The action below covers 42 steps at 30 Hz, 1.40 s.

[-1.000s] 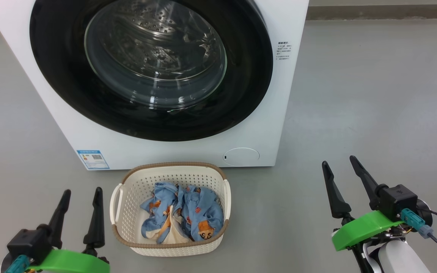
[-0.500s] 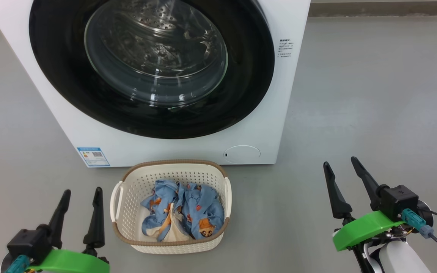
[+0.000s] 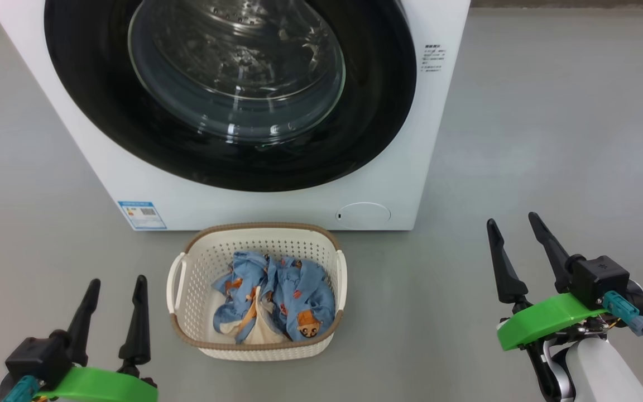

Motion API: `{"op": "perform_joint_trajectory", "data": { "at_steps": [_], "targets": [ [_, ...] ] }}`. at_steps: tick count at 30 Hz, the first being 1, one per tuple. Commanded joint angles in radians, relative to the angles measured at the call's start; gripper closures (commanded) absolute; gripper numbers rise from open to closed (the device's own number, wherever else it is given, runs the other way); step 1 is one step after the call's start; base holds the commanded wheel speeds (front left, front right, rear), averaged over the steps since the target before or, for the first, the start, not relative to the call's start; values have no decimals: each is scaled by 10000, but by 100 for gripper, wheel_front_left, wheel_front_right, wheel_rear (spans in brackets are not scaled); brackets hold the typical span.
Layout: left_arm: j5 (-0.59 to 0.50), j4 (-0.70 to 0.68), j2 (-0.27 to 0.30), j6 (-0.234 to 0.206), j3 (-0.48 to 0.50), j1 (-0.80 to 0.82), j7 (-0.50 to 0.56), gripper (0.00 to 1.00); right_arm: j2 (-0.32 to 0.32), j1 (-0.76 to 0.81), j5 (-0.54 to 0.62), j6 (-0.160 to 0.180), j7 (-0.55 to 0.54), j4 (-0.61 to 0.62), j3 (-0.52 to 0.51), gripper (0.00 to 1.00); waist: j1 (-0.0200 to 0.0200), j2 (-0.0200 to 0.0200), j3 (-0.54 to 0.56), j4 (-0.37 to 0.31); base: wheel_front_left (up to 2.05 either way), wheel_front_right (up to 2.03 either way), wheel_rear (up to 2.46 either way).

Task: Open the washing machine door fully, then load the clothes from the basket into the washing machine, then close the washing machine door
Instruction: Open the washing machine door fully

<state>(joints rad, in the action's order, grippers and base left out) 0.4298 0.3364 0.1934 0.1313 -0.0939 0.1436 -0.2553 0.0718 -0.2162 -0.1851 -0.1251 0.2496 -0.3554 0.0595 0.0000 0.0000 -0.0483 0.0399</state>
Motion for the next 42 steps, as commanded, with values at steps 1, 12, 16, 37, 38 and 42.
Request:
{"op": "perform_joint_trajectory", "data": {
  "at_steps": [1, 12, 16, 37, 38, 42],
  "targets": [
    [-78, -295, 270, -6, 345, 404, -65, 0, 74, -392, 31, -56, 122, 242, 163, 0, 0, 0, -94, 76, 0, 0, 0],
    [175, -473, 598, -6, 147, 635, -65, 0, 93, -1308, -380, -56, 122, 77, -305, 47, 0, 0, -709, 554, 0, 0, 0],
    [282, -485, 689, -6, 121, 719, -65, 0, 201, -1681, -657, -56, 122, -45, -476, 100, 0, 0, -859, 835, 0, 0, 0],
    [642, -661, 851, -6, 93, 976, -65, 0, 1747, -4575, -4488, -56, 108, -1529, -723, 100, 0, 0, -1665, 2100, 0, 0, 0],
    [650, -665, 856, -6, 91, 999, -65, 0, 1805, -4712, -4718, -56, 108, -1612, -703, 100, 0, 0, -1716, 2132, 0, 0, 0],
    [698, -689, 903, -6, 98, 1102, -65, 0, 1927, -5229, -5946, -56, 30, -1807, -648, 100, 0, 0, -1973, 2238, 0, 0, 0]
  ]
}}
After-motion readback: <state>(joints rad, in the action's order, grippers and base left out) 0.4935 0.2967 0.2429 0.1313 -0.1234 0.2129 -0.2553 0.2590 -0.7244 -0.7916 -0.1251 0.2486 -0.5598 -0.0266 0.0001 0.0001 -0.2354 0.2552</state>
